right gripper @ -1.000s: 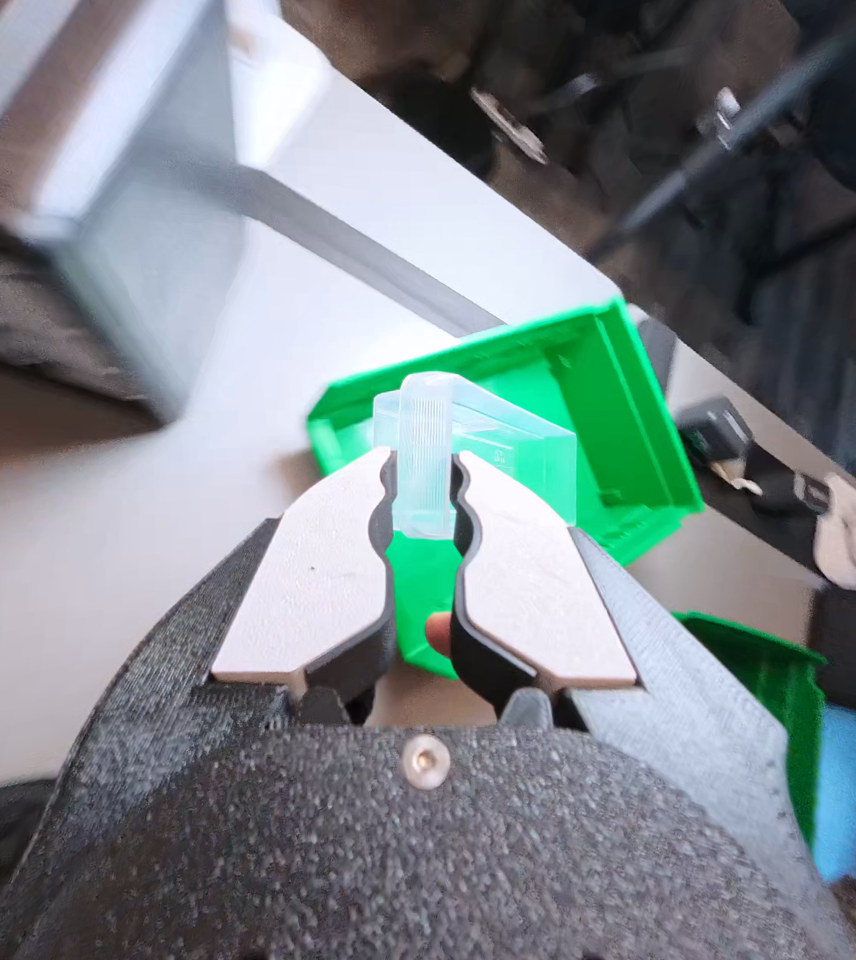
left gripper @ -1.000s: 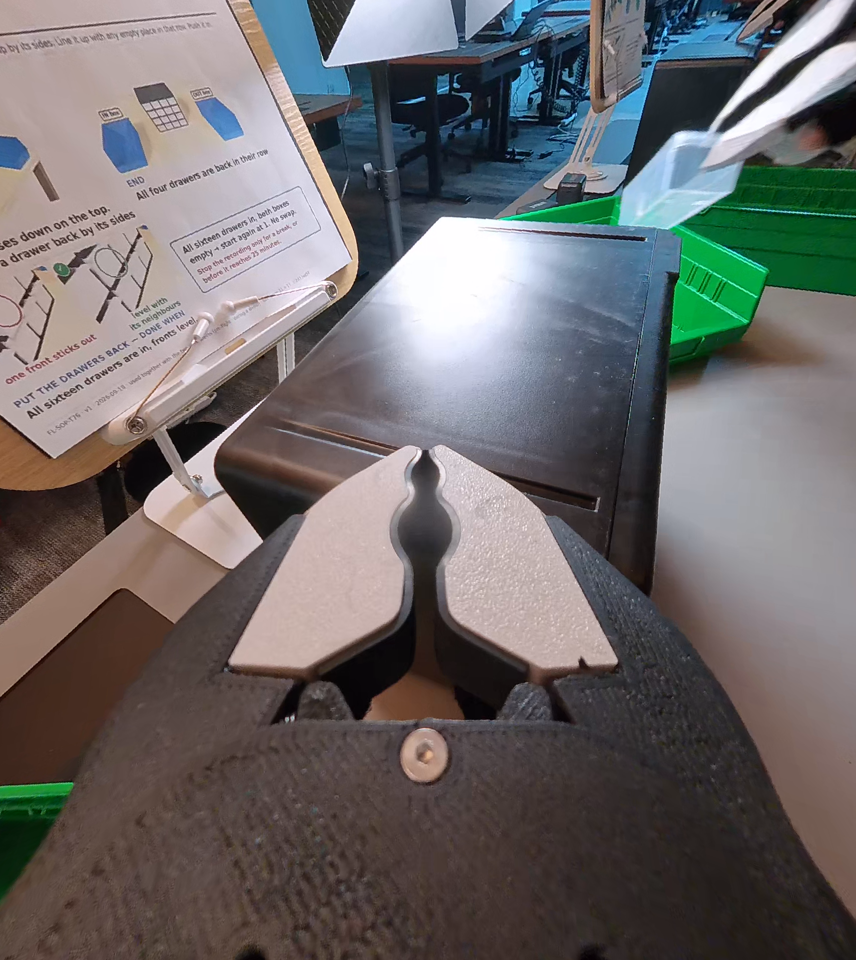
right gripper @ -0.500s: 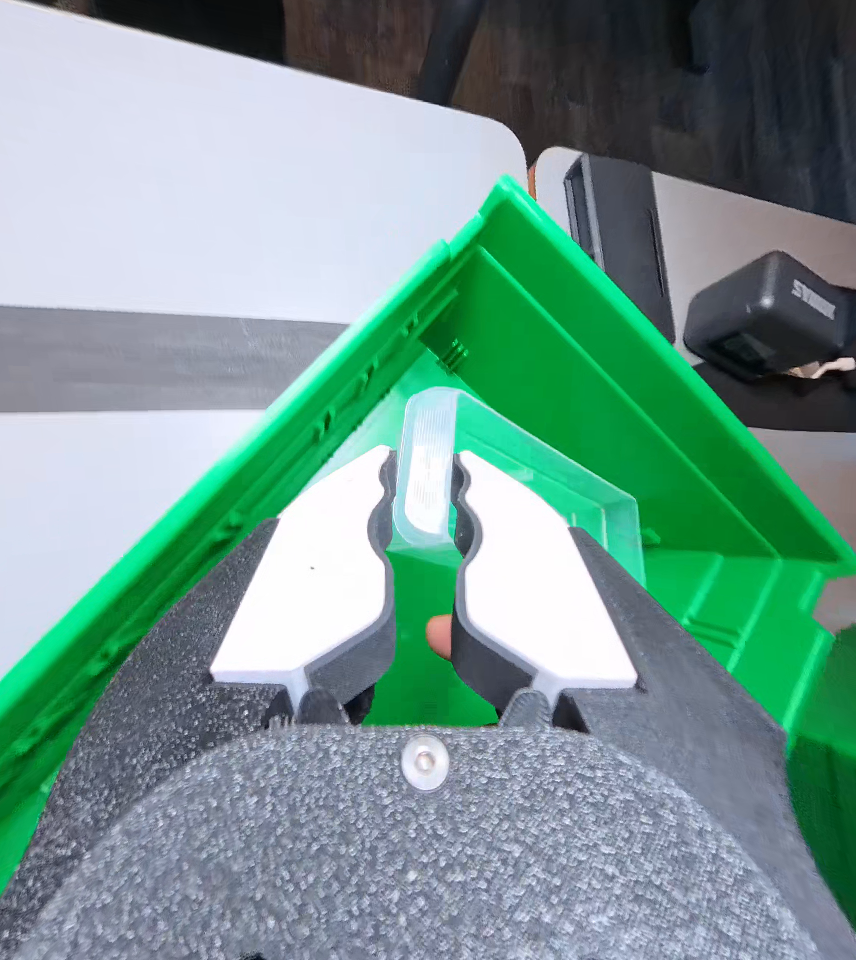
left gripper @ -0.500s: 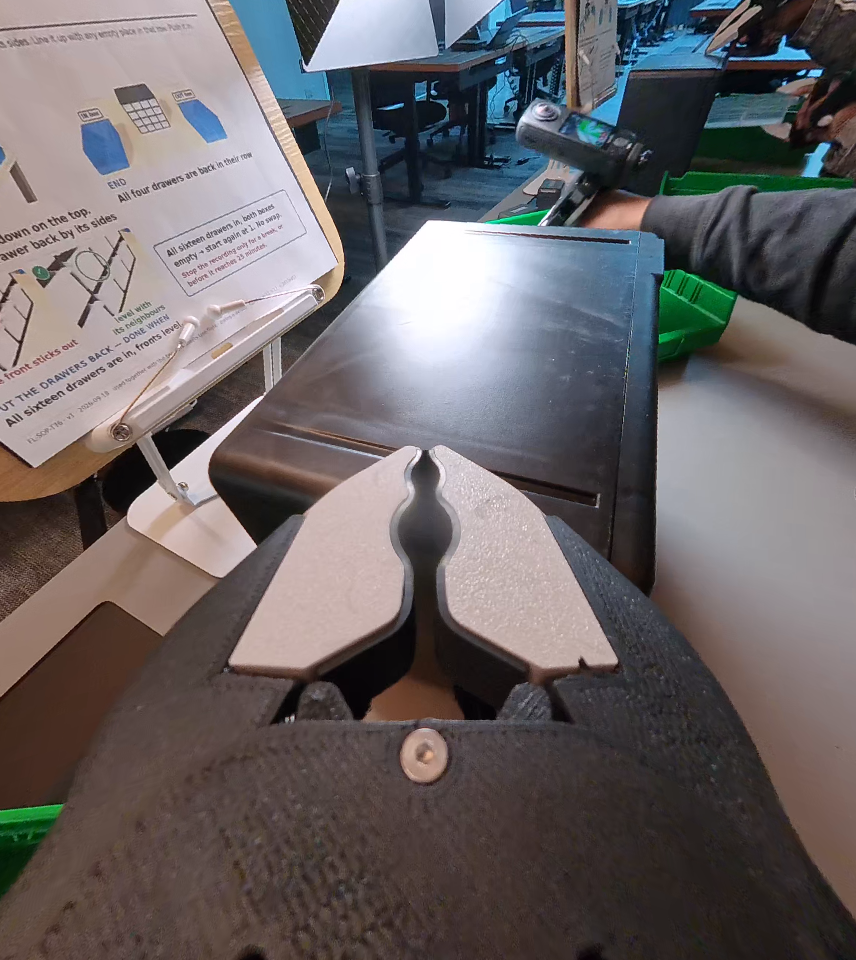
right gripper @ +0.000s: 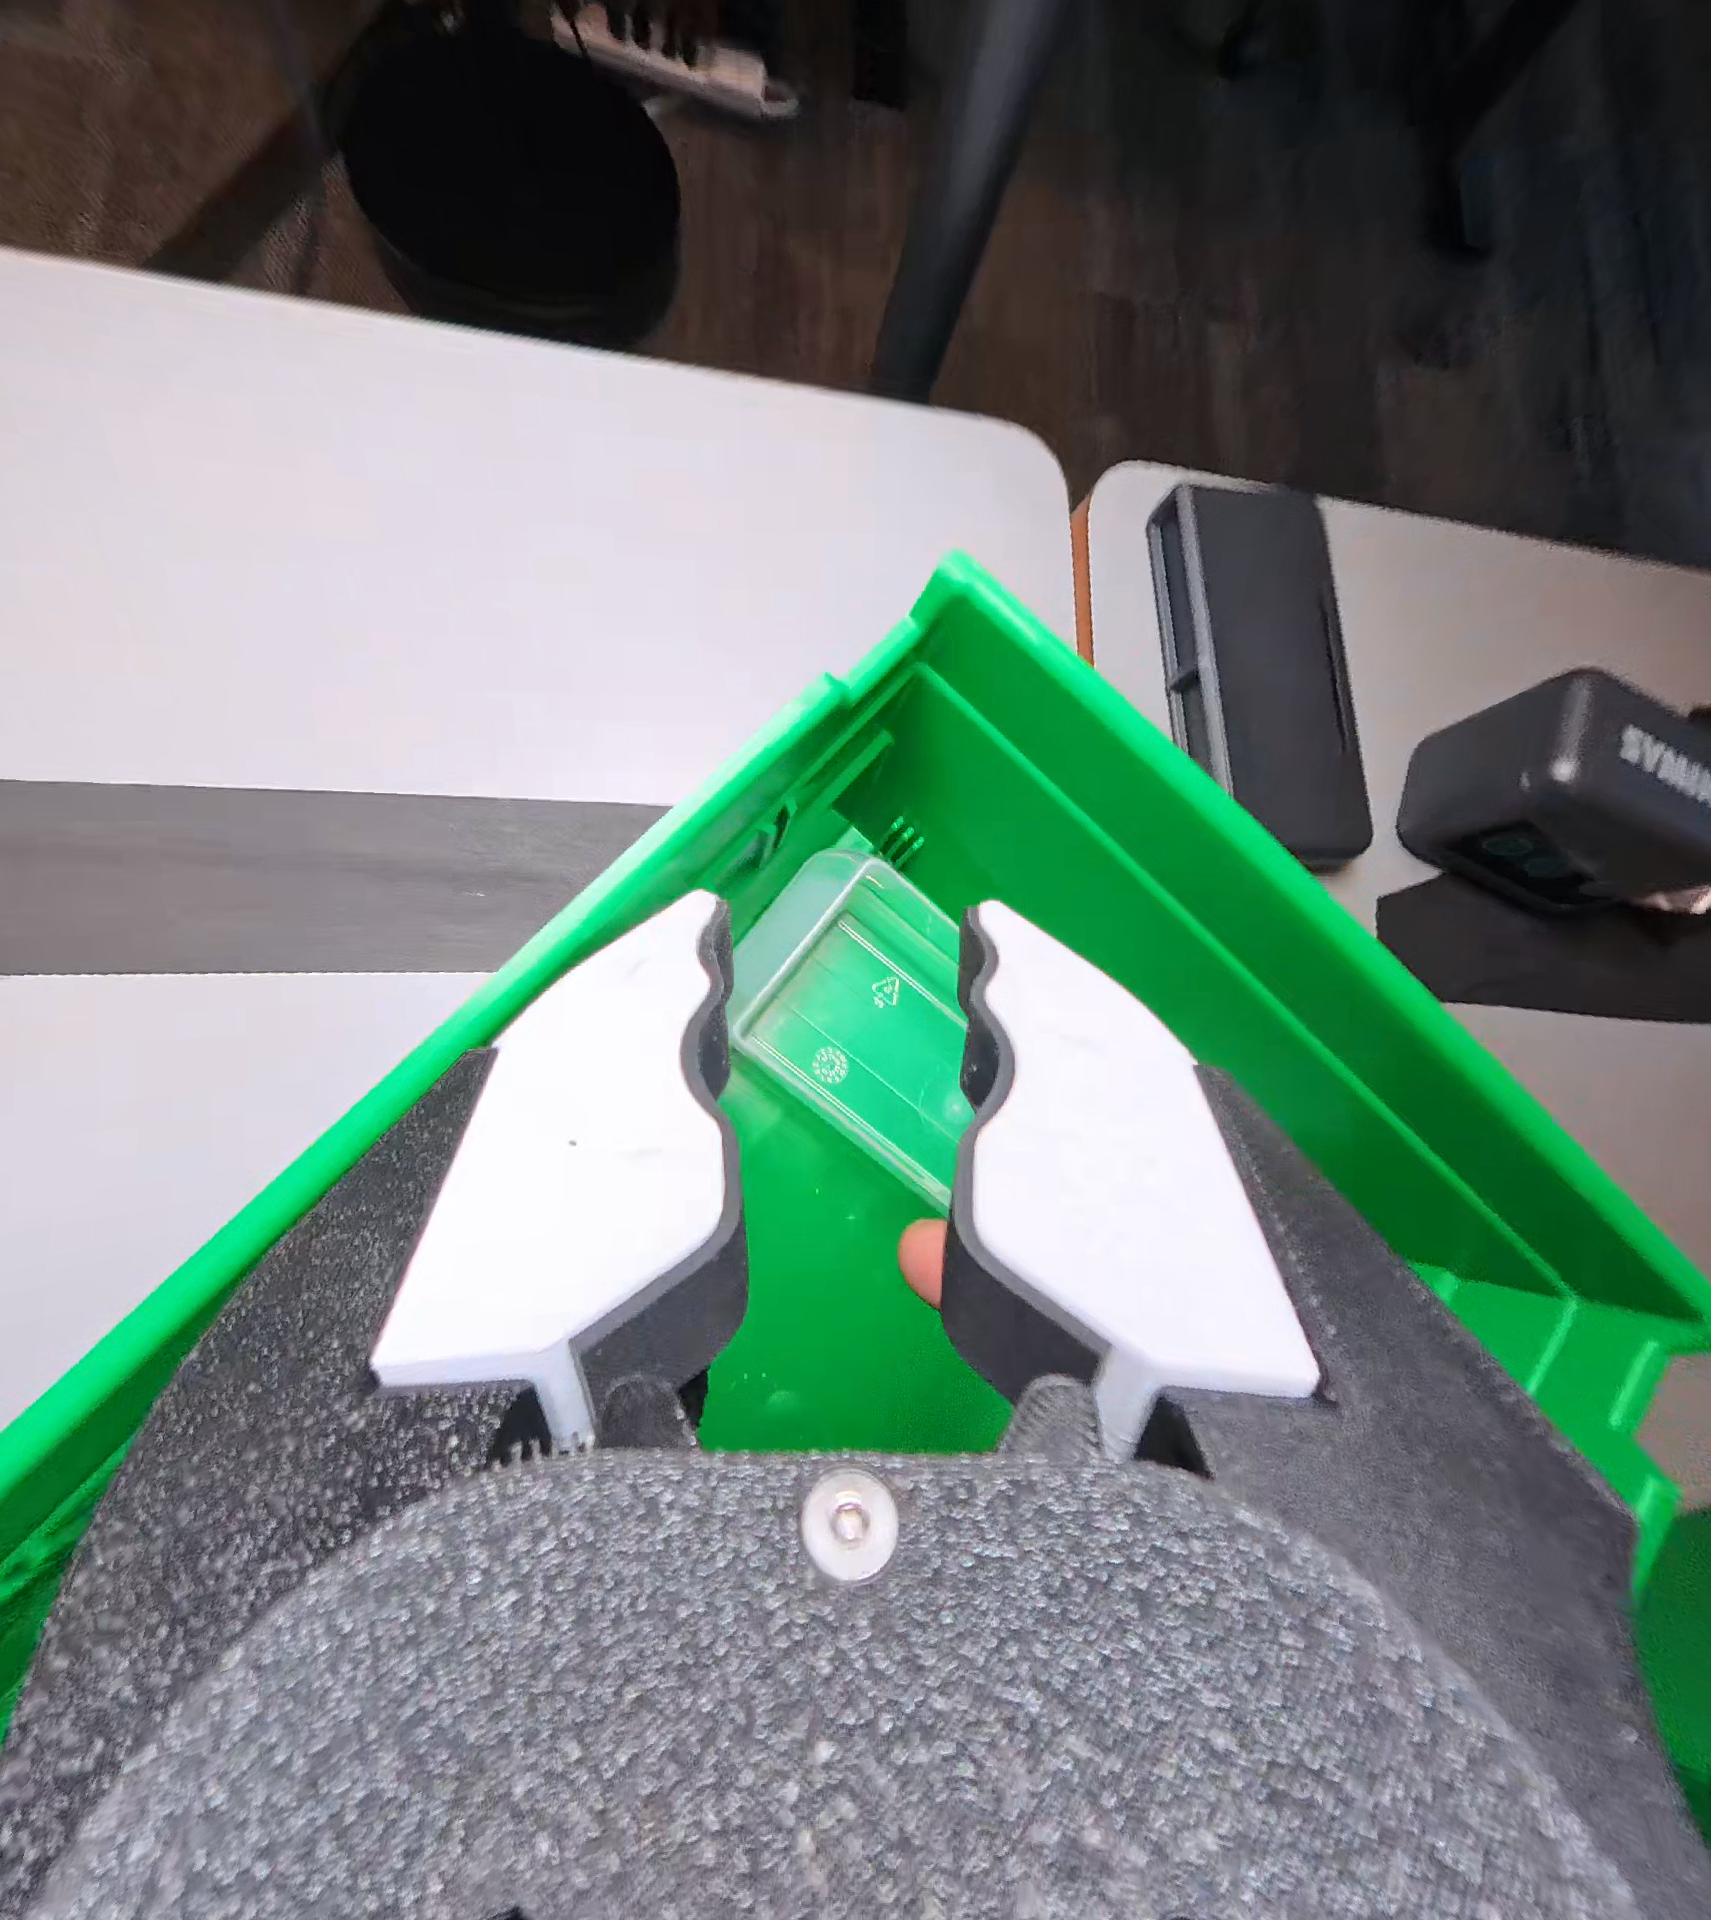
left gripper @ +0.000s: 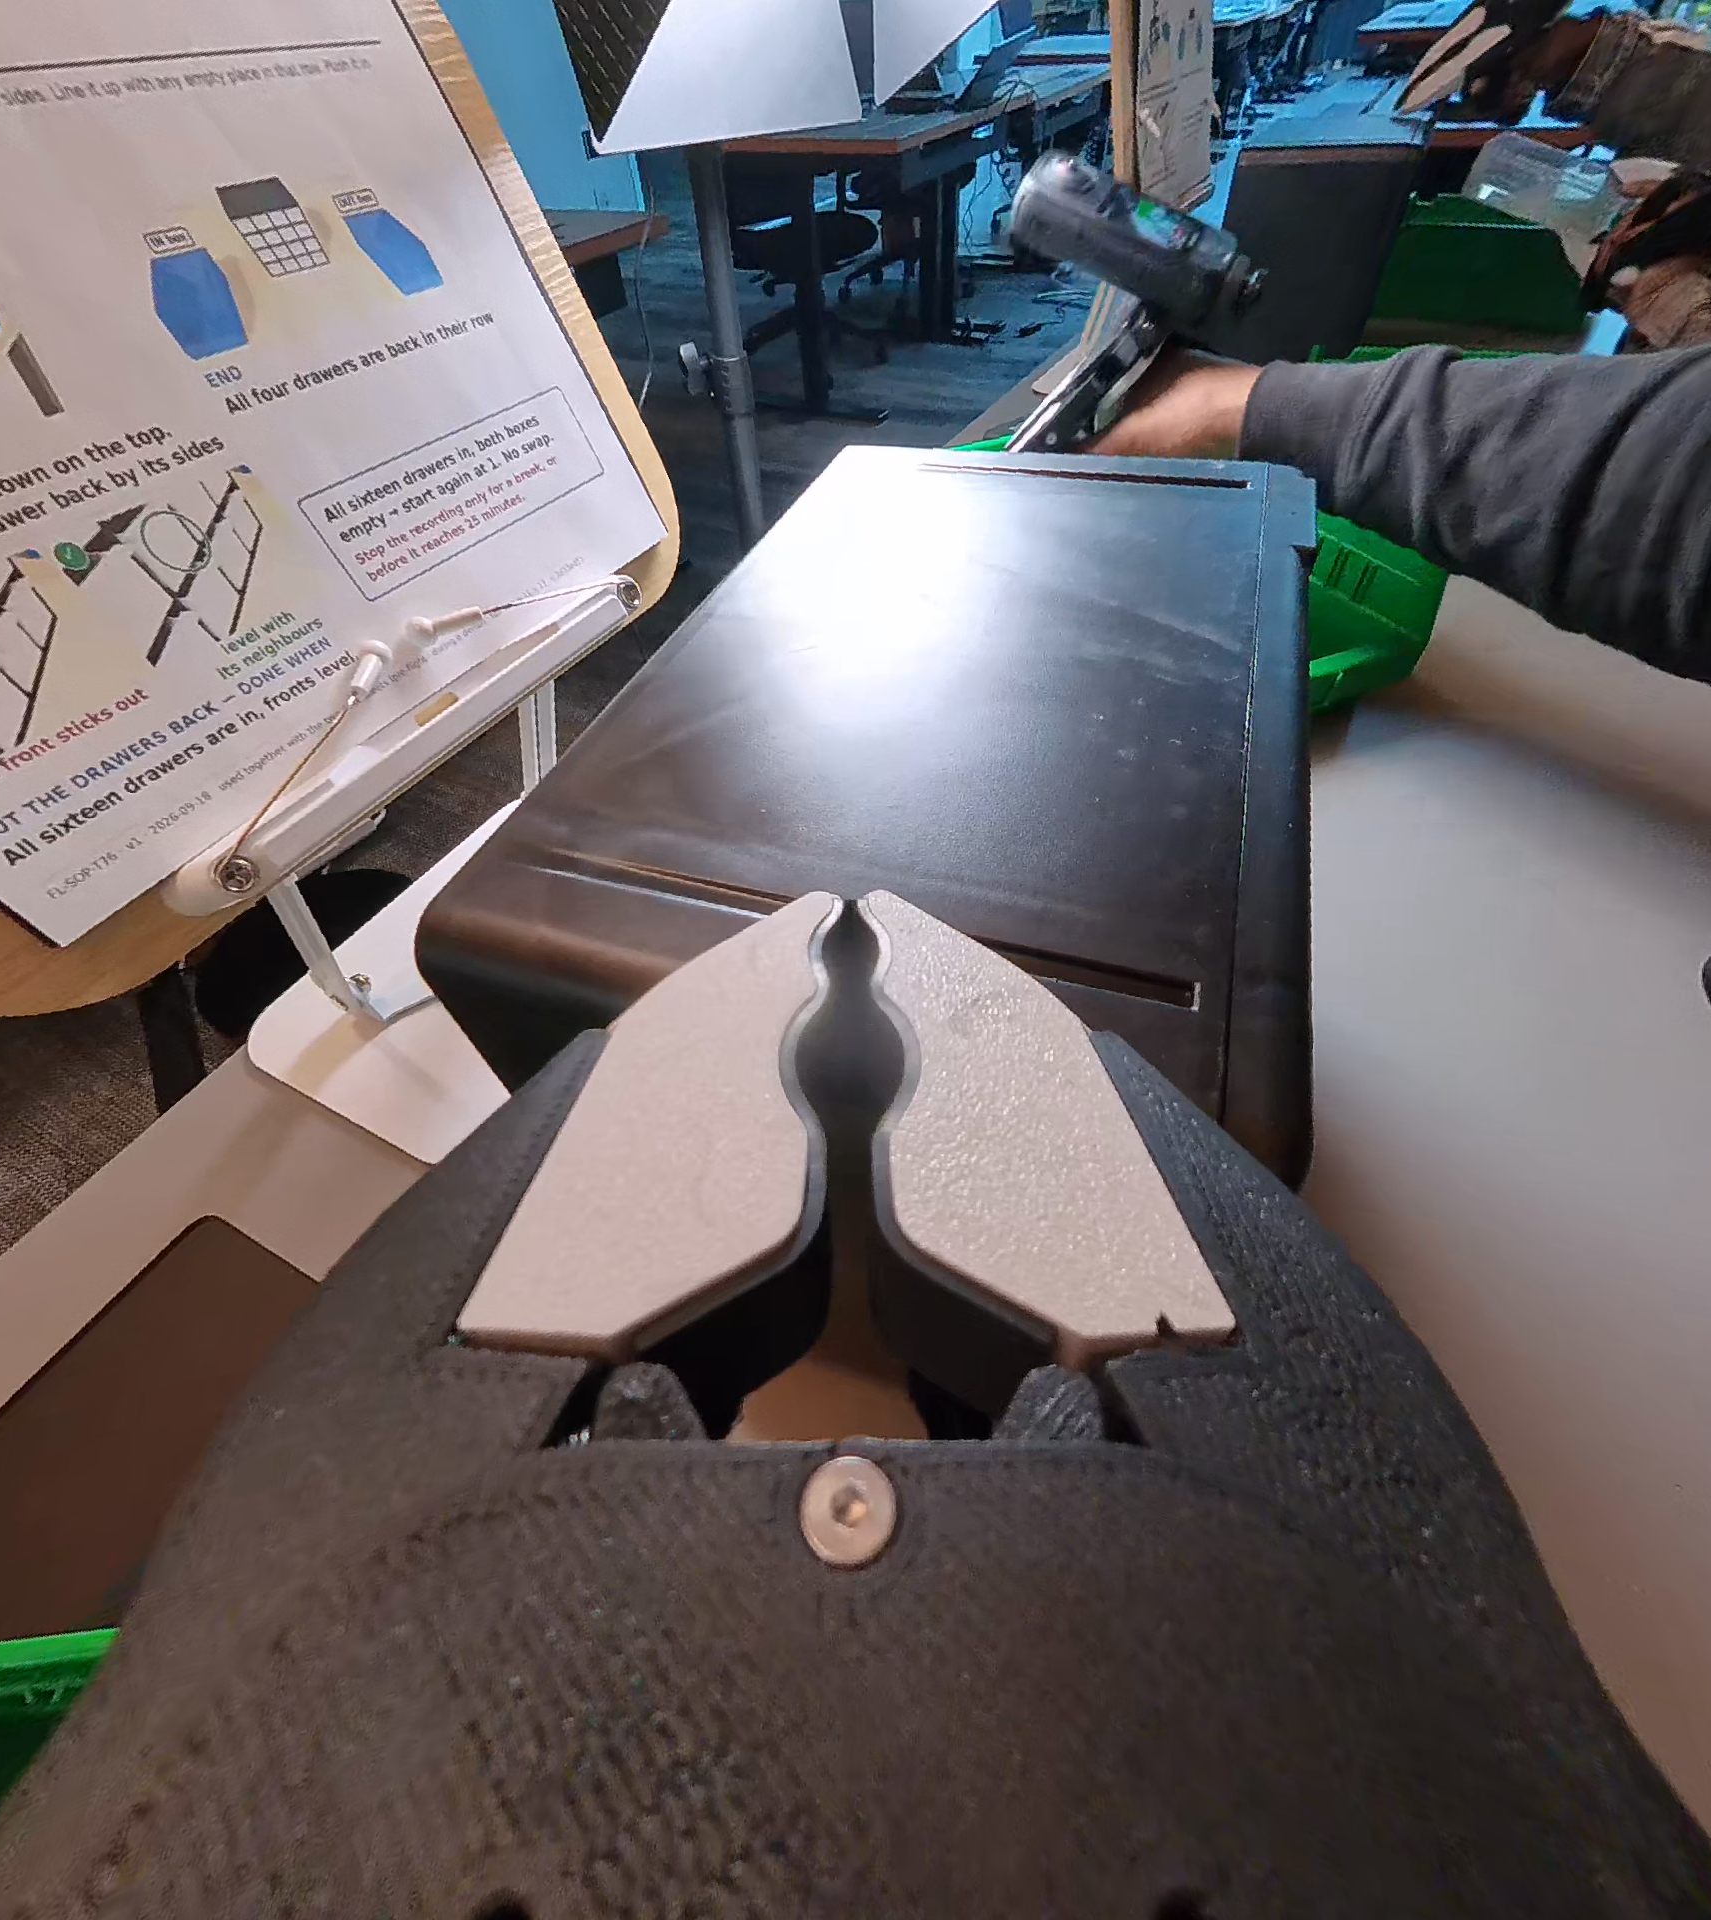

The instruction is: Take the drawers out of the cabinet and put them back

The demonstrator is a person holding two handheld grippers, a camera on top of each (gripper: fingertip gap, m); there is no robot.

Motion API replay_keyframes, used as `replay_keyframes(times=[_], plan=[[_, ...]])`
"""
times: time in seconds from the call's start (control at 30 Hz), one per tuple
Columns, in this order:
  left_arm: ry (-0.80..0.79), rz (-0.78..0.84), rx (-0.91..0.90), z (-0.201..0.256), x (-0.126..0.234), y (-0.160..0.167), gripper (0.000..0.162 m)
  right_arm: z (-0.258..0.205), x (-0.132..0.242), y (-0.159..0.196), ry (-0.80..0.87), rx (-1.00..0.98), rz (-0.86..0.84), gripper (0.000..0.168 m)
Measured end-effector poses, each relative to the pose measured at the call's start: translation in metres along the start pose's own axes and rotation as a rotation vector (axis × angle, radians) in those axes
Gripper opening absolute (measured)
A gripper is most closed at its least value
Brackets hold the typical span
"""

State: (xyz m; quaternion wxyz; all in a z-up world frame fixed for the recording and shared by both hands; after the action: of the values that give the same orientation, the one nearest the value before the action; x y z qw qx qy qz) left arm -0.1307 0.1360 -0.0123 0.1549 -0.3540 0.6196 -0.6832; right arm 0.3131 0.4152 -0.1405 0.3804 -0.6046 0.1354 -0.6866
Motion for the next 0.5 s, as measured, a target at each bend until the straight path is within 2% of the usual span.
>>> replay_keyframes(times=[0.1, 0.27, 0.37, 0.5], plan=[[-0.006, -0.003, -0.007, 0.000, 0.000, 0.000, 0.000, -0.009, 0.028, -0.013, -0.038, 0.087, 0.120, 0.037], [-0.012, -0.006, -0.013, 0.000, 0.000, 0.000, 0.000, -0.033, 0.074, -0.007, -0.129, 0.194, 0.205, 0.027], [-0.022, -0.009, -0.022, 0.000, 0.000, 0.000, 0.000, -0.081, 0.137, -0.014, -0.271, 0.251, 0.426, 0.019], [-0.036, -0.017, -0.032, 0.000, 0.000, 0.000, 0.000, -0.144, 0.198, 0.010, -0.257, 0.523, 0.615, 0.016]])
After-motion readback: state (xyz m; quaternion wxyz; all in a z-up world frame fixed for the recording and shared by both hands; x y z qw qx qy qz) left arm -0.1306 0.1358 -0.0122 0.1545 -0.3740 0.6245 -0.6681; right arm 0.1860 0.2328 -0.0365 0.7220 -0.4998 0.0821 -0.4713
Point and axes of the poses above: each gripper's, where its closed fingertips meet, x back along the fingers, y out of its underside, z = x × y across the jaws, the point moved 1 cm from there along x, back along the fingers, and after that the axes turned 2 degrees about x, right-handed, at the moved point
